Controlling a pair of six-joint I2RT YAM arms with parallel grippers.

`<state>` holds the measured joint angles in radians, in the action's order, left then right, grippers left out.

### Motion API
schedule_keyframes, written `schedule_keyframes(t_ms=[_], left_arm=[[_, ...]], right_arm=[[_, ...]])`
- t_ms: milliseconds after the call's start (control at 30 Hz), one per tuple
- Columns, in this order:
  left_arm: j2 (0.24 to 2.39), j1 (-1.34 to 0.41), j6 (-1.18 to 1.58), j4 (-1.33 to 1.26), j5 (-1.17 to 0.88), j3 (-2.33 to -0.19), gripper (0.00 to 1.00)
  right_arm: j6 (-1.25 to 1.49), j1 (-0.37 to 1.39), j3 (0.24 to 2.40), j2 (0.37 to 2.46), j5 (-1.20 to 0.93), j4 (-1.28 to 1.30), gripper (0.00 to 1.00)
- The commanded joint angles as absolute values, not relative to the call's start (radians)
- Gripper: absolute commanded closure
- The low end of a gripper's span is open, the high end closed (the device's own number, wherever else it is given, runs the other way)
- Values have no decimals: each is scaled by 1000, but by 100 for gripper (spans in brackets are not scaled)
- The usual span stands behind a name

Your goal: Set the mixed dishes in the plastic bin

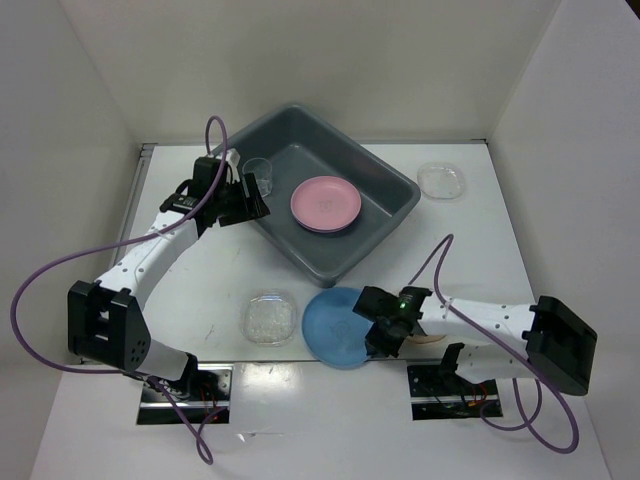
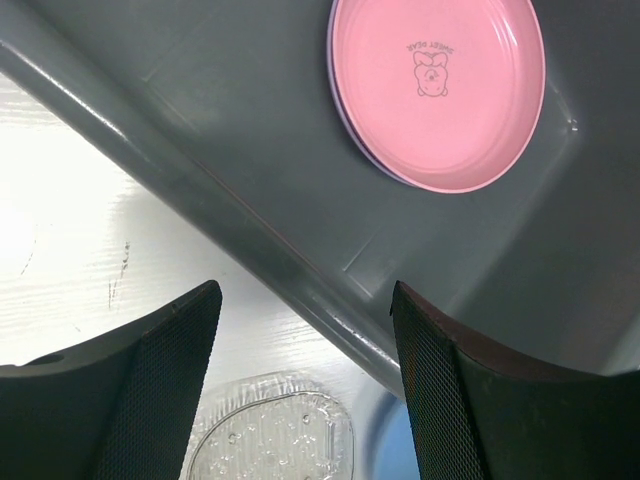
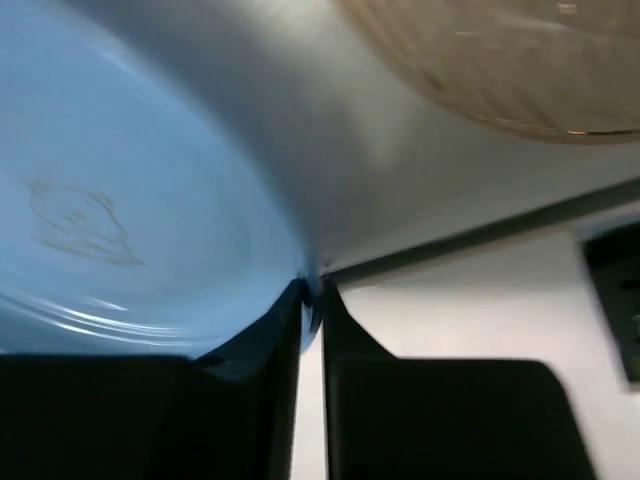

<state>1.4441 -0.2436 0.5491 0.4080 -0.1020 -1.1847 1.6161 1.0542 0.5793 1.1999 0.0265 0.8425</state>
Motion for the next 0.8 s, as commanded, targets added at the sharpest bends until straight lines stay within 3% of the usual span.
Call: schedule_keyframes(t_ms=[0,100,467,767], left_arm=[[1437,-238,522,411,-87,-1183,23],[1428,-238,522,411,-87,-1183,23],[1428,-238,531,411,-97,-1183,23],[1437,-238,520,422,-87,-1215,23]], right_arm=[[1638,1065,555,1197,69,819,91],[1638,1065,564,1187,87,833,100],[1548,1065,799,970,43,1173,100],[1468,1065,1025,752,-221,1299,100]])
